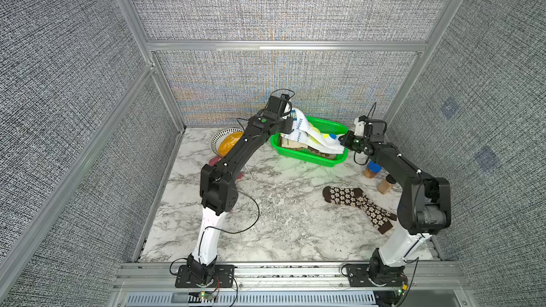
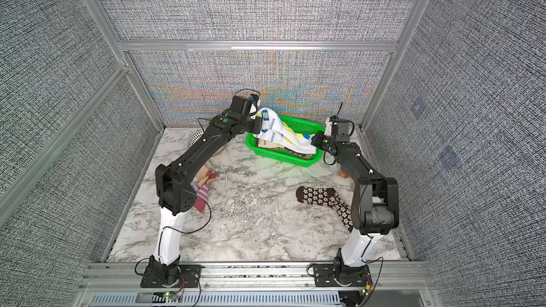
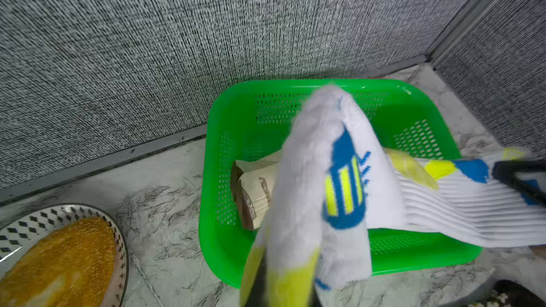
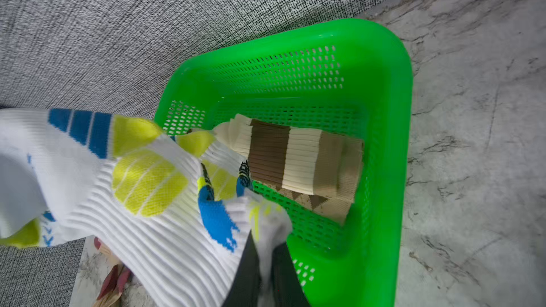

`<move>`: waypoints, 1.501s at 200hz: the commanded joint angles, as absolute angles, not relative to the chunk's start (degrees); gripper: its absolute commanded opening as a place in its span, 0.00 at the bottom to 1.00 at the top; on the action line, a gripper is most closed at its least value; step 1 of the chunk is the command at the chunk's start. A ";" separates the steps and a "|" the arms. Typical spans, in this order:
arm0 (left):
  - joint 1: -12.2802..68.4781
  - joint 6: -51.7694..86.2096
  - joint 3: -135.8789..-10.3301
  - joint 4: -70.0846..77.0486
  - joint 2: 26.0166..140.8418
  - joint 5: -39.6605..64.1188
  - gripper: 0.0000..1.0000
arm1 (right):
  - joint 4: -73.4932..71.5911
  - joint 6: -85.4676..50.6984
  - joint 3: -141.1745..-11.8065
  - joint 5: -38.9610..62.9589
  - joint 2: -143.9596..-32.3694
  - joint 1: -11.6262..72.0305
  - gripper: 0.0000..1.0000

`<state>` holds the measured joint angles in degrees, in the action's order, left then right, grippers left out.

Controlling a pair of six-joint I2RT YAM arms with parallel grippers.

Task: Place the socks together as a pair
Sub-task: Place a pair of socks in the bin, then pick up the sock at the center of the board.

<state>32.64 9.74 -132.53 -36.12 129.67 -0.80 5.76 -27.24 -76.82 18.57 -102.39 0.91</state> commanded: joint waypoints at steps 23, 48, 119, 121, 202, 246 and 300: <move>30.39 6.78 -142.90 -38.83 140.66 0.14 0.05 | 3.00 -27.51 -81.34 14.87 -108.78 1.26 0.00; 29.61 5.90 -144.78 -38.48 144.54 0.44 0.05 | 4.40 -25.20 -83.63 11.35 -111.54 1.76 0.00; 29.10 5.55 -144.80 -39.66 148.63 1.26 0.13 | 6.04 -24.60 -84.55 6.95 -114.45 3.07 0.15; 29.12 5.56 -144.68 -39.64 148.56 1.24 0.14 | 6.04 -24.59 -84.55 6.95 -114.24 3.03 0.18; 29.56 8.33 -136.95 -35.31 133.86 2.84 0.99 | 12.69 -19.39 -80.84 4.66 -98.56 4.16 0.59; 30.82 10.25 -121.78 -31.82 116.27 5.86 0.99 | 23.50 -15.52 -65.59 9.05 -81.96 7.66 0.59; 36.01 13.23 -88.24 -24.16 89.27 6.81 0.99 | 22.26 -20.54 -43.21 3.34 -72.42 20.45 0.56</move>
